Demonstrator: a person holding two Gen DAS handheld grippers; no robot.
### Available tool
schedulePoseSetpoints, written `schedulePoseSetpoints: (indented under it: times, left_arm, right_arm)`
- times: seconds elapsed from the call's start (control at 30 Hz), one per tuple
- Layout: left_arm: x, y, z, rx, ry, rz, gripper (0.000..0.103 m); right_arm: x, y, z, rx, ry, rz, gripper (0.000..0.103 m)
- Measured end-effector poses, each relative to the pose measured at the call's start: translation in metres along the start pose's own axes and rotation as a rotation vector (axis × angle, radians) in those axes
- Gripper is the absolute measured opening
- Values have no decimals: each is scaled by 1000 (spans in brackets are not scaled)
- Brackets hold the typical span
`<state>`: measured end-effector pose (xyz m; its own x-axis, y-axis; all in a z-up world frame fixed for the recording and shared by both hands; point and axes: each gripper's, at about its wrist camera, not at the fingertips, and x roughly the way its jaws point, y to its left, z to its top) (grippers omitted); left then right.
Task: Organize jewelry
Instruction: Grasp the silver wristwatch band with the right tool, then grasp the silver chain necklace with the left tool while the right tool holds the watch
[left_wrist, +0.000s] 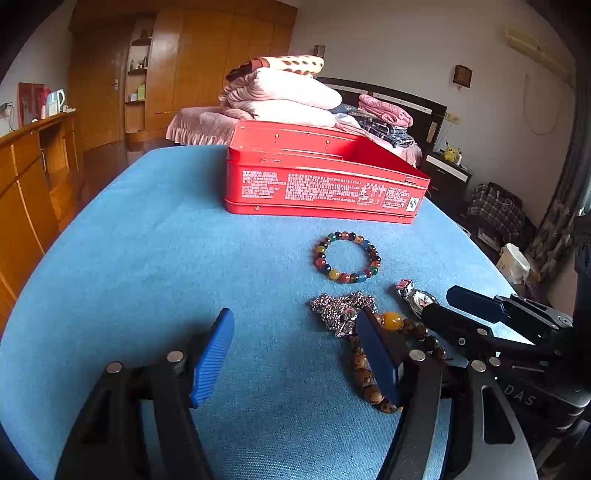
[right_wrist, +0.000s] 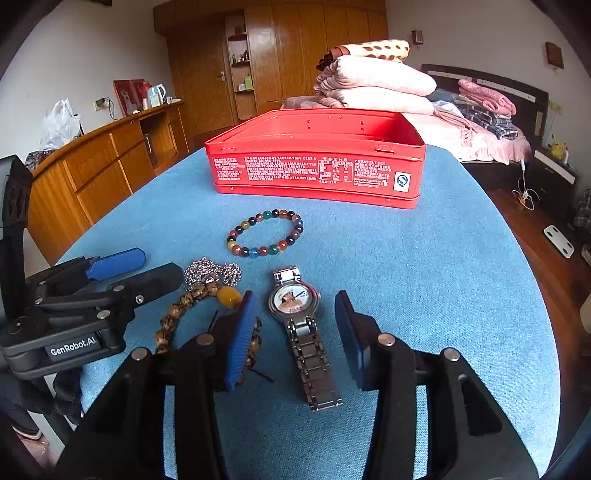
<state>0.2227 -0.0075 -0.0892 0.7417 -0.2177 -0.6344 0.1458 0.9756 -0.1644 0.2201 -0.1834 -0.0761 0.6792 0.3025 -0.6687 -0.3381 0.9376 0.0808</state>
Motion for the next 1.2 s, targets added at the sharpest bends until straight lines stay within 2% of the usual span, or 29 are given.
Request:
schedulePoseSetpoints:
  times: [0.17,0.33,0.4,0.87,1.0,1.2]
  left_arm:
    - [0,0,1,-7,5,-1,68]
    - [1,0,0,0,12,-3,68]
    - [1,-2,0,4,15,-5,68]
    - [16,-8,12,-26,69,-63,68]
    - [24,-13,17,-24,92,-51,68]
    - [34,-28,21,32,119,-14,68]
  right_arm:
    - [7,-1,-1,5,31,-13,38]
    - [9,7,-3,-43,37,-48,34]
    - [10,7,-3,-44,39,-46,29]
    - [6,-8,0,3,44,-64,29]
    - [5,-11,0,7,43,-60,29]
    - [6,-10,-1,5,44,-61,29]
